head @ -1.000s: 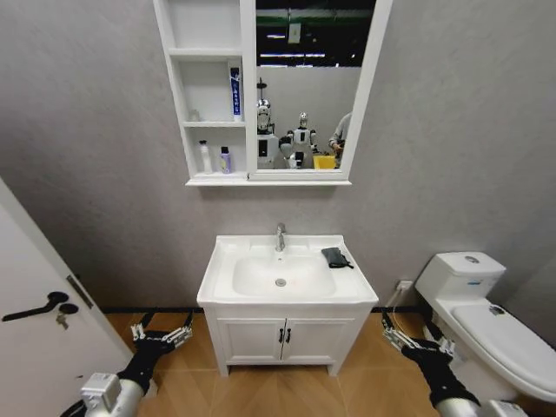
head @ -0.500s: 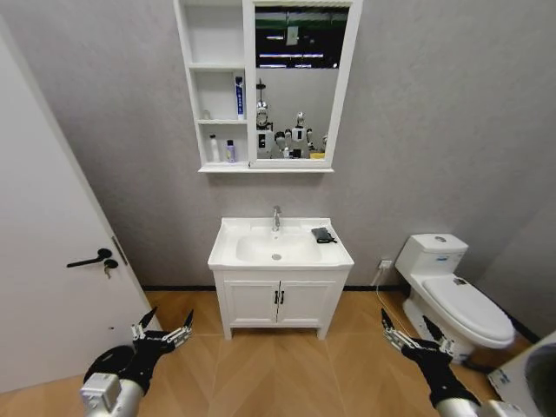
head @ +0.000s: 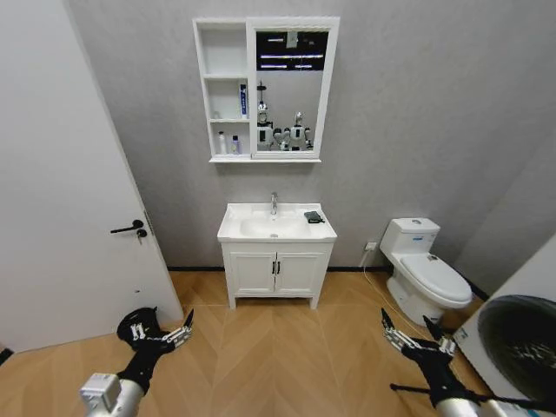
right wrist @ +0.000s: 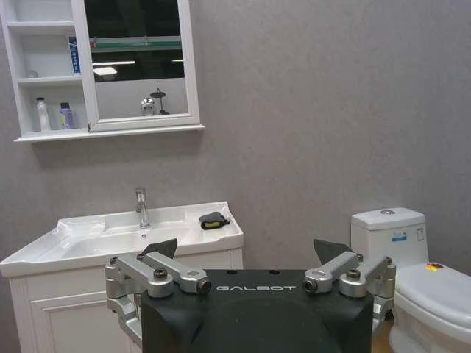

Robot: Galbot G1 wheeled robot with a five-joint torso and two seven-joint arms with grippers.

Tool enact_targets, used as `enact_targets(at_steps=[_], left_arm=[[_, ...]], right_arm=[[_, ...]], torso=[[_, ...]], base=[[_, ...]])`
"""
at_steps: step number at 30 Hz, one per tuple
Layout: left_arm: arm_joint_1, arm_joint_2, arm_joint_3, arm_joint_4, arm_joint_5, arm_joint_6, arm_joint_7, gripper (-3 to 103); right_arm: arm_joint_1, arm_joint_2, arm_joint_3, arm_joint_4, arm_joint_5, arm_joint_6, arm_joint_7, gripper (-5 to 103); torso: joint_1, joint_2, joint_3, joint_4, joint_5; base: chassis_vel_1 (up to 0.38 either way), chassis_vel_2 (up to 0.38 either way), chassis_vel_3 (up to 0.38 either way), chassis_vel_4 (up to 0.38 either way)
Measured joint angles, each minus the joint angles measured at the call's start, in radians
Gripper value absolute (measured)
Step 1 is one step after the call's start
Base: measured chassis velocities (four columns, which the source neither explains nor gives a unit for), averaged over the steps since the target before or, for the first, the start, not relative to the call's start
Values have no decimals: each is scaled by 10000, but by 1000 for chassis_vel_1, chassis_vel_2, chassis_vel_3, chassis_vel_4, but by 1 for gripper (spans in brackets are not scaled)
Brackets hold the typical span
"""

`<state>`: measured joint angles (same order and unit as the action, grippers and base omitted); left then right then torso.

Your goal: Move facial cleanser and shampoo from washbasin to cabinet, then wipe washbasin with towel.

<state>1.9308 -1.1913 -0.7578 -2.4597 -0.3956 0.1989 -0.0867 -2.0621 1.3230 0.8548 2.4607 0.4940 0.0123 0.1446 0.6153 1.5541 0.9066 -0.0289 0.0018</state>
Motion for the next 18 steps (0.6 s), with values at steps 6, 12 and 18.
enact_targets(at_steps=[6, 12, 18], left_arm=[[-1, 0, 0, 3, 0, 0, -4, 100], [-5, 1, 2, 2, 0, 0, -1, 100], [-5, 1, 1, 2, 0, 0, -1, 100]], right_arm=[[0, 0, 0, 0, 0, 0, 0, 100], [2, 0, 1, 0, 0, 0, 1, 100], [4, 0, 0, 0, 0, 0, 1, 100]], torso=[[-5, 5, -3, -5, -18], [13, -6, 5, -1, -16], [17, -8, 5, 1, -18]], base=[[182, -159, -209, 210], [-48, -12, 4, 10], [-46, 55, 57, -35]])
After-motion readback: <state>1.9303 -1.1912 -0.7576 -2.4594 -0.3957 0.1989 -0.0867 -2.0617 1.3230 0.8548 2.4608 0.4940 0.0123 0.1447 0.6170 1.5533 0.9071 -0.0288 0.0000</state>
